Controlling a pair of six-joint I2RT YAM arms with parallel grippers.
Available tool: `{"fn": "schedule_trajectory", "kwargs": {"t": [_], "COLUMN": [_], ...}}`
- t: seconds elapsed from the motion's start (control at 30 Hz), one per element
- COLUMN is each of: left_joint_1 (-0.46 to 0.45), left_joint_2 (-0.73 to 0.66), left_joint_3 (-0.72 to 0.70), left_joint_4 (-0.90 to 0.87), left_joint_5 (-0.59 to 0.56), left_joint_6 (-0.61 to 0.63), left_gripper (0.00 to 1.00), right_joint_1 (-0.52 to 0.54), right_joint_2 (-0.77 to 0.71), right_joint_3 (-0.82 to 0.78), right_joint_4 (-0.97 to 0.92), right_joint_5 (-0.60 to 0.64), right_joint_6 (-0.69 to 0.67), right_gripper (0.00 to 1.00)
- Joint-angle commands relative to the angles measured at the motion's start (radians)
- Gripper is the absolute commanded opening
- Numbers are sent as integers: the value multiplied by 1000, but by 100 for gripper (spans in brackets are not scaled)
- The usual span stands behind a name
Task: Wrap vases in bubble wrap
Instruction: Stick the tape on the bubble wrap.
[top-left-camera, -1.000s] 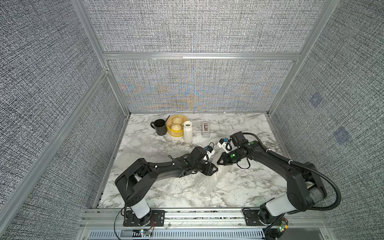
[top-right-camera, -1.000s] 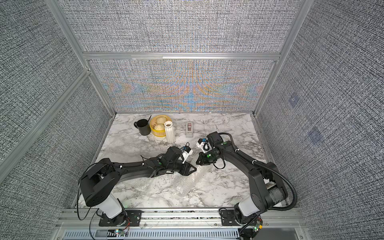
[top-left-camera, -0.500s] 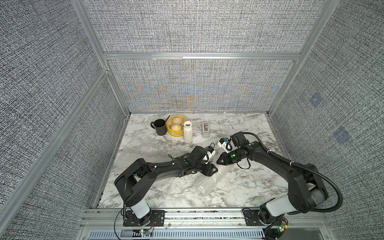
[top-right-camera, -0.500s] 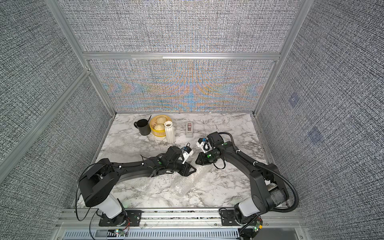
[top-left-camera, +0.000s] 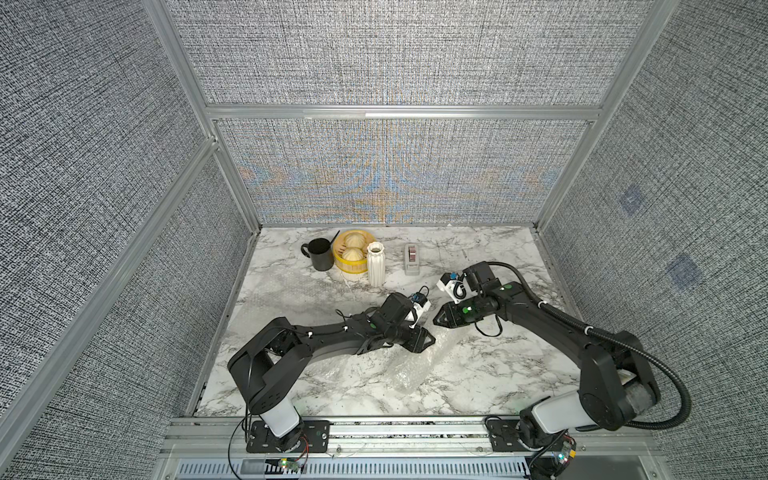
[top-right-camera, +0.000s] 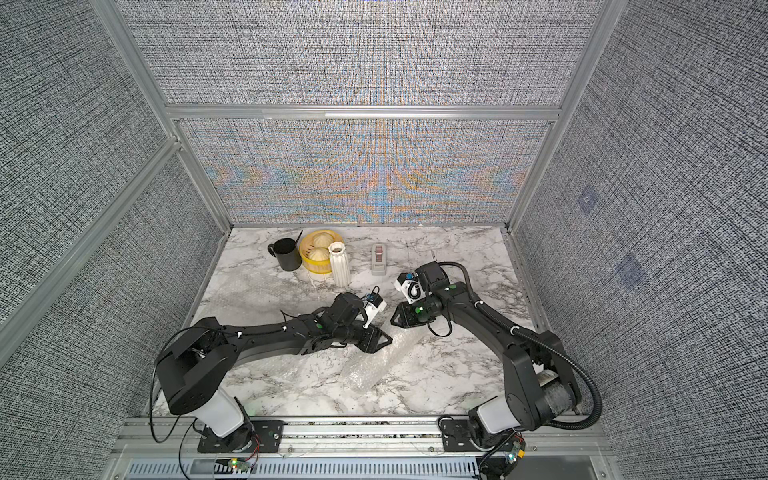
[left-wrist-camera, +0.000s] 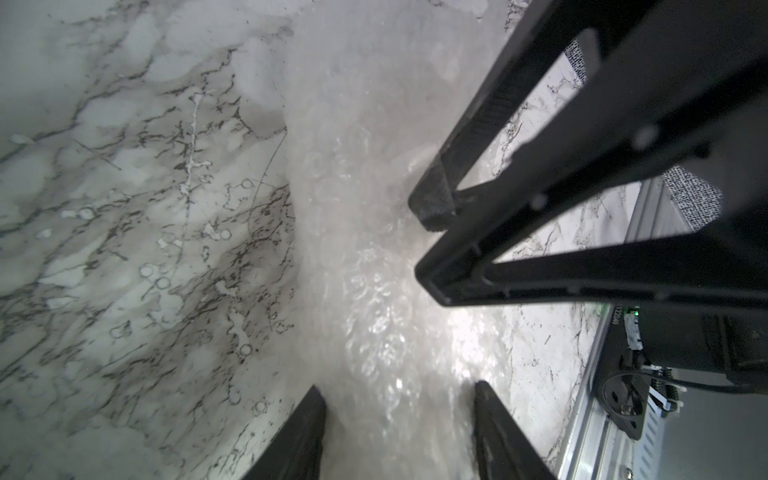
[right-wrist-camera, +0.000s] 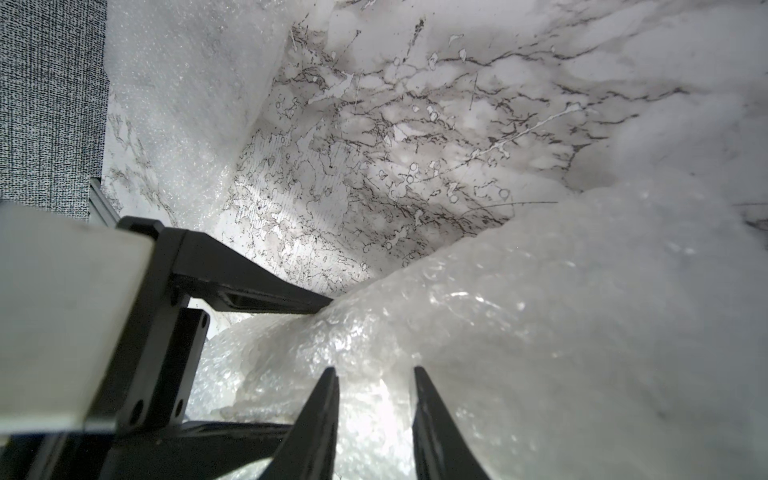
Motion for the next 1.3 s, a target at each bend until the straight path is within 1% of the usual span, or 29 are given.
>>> {"fn": "schedule_trajectory", "kwargs": {"t": [0.0, 0.2, 0.3, 0.43, 0.6, 0.67, 0.87, 0.93, 1.0, 1.1, 1.17, 1.27], "left_joint_1": [-2, -3, -2, -3, -2, -2, -3, -2, -3, -2, -2, -2], "left_joint_2": [12, 10, 7, 7, 8, 2, -1, -1, 1, 3, 3, 2], "left_joint_3": [-15, -14, -14, -14, 0, -5, -11, -16, -16, -21, -20, -20], "left_joint_4": [-215, -210, -218, -220, -242, -237, -243, -233, -232, -226, -226, -223], "left_joint_5": [-22, -28, -42, -22, 0, 7, -16, -14, -12, -5, -3, 0], "left_joint_6": [21, 21, 21, 44, 84, 95, 104, 104, 103, 103, 105, 107], "left_gripper": [52, 51, 48, 47, 46, 46, 46, 45, 45, 44, 44, 43], "right_joint_1": [1, 1, 0, 1, 0, 0, -14, -17, -20, -31, -33, -35], "right_joint_2": [12, 33, 3, -25, -47, -61, -102, -112, -121, -134, -140, -149], "right_joint_3": [0, -19, -42, -54, -64, -72, -88, -89, -87, -87, -80, -63], "right_joint_4": [31, 46, 68, 91, 120, 126, 124, 105, 79, 74, 82, 76], "right_joint_5": [-27, 5, 28, 41, -8, -20, -125, -134, -107, -67, -64, -53], "right_joint_6": [12, -13, -18, -35, -32, -29, -25, -24, -21, -15, -14, -5], "right_gripper": [33, 33, 33, 36, 42, 43, 44, 44, 45, 49, 52, 53]}}
